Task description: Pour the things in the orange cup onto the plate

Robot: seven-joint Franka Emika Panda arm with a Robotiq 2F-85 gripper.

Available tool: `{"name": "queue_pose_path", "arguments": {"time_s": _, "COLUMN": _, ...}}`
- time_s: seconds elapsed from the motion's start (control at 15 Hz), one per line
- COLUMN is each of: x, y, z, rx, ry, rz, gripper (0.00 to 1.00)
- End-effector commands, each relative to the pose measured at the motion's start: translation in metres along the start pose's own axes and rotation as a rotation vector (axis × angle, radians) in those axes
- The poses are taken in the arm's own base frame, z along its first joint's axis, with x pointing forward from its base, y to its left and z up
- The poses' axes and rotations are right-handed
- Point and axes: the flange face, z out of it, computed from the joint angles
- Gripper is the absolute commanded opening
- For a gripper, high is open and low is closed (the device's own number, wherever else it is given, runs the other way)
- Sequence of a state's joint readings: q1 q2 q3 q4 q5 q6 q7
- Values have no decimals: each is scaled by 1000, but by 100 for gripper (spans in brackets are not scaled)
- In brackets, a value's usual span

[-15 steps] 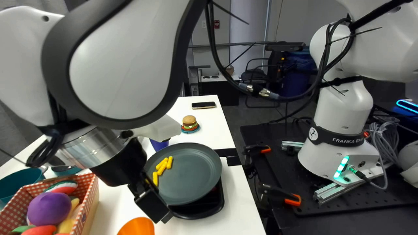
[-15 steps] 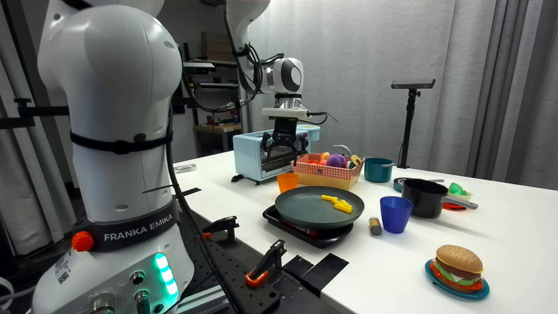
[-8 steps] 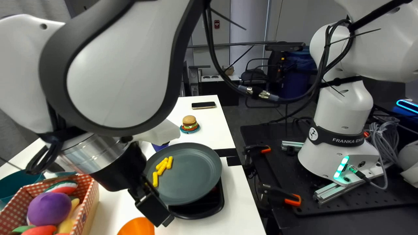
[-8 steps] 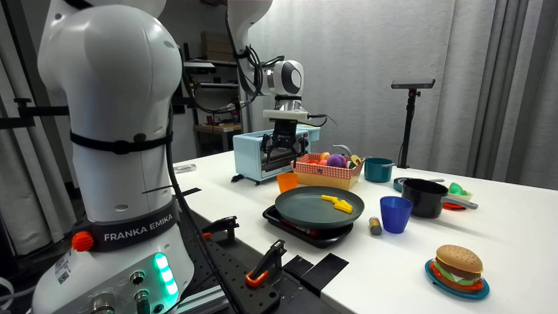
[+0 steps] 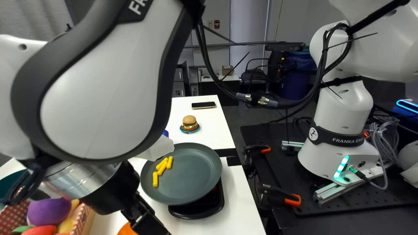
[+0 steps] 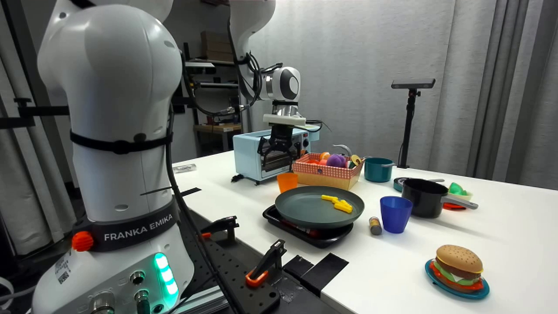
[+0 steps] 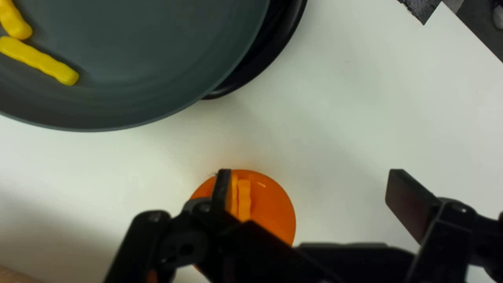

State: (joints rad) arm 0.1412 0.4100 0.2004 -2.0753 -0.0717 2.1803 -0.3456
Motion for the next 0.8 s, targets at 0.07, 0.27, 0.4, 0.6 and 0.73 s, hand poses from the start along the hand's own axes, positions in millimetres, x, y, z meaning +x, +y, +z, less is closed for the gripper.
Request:
{"name": "queue_pose_path", "arguments": {"time_s": 0.07, "x": 17, "y": 0, "z": 6, "rx": 25, "ry": 12, "rz": -45, "gripper": 100}}
{"name": "queue_pose_path", "arguments": {"time_s": 0.27, "x": 22, "y": -1, "z": 15, "rx": 34, "ry": 14, "rz": -68, "gripper": 100}}
{"name": "queue_pose_path", "arguments": {"time_s": 0.4, "x": 24, "y": -2, "z": 21, "rx": 37, "ry": 17, "rz": -82, "gripper": 100}}
{"name": "queue_pose_path", "arguments": {"time_s": 0.6, "x": 28, "y": -2, "z": 28, "rx": 44, "ry": 29, "rz": -85, "gripper": 100}}
{"name": "queue_pose_path", "arguments": {"time_s": 0.73, "x": 30, "y": -1, "z": 31, "rx": 37, "ry": 44, "rz": -75, "gripper": 100}}
